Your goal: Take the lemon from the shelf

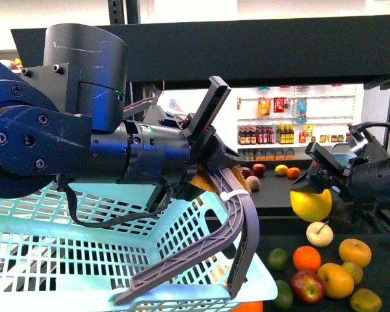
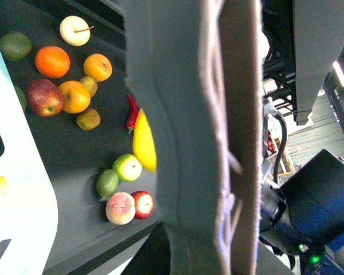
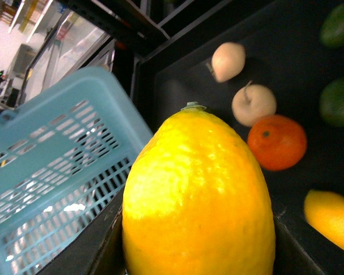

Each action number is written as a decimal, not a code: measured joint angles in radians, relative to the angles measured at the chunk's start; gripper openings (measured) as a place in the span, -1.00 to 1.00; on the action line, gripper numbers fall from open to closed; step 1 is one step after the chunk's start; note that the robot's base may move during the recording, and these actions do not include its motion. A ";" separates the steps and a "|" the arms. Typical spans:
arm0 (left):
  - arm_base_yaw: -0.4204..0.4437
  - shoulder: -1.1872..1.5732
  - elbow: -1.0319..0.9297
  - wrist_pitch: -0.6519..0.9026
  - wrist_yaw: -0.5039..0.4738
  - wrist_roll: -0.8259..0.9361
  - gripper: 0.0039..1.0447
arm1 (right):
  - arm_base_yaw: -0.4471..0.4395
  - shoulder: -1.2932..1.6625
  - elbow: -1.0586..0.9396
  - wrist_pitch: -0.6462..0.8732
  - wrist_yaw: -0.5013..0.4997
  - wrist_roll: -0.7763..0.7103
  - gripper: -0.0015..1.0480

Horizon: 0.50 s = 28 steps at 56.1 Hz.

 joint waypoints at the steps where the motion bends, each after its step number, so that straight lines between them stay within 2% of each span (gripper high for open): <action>1: 0.000 0.000 0.000 0.000 0.000 0.000 -0.86 | 0.005 -0.006 -0.005 0.000 0.000 0.002 0.03; 28: 0.000 0.000 0.000 0.000 0.000 0.000 -0.86 | 0.161 -0.043 -0.114 0.047 -0.017 0.060 0.03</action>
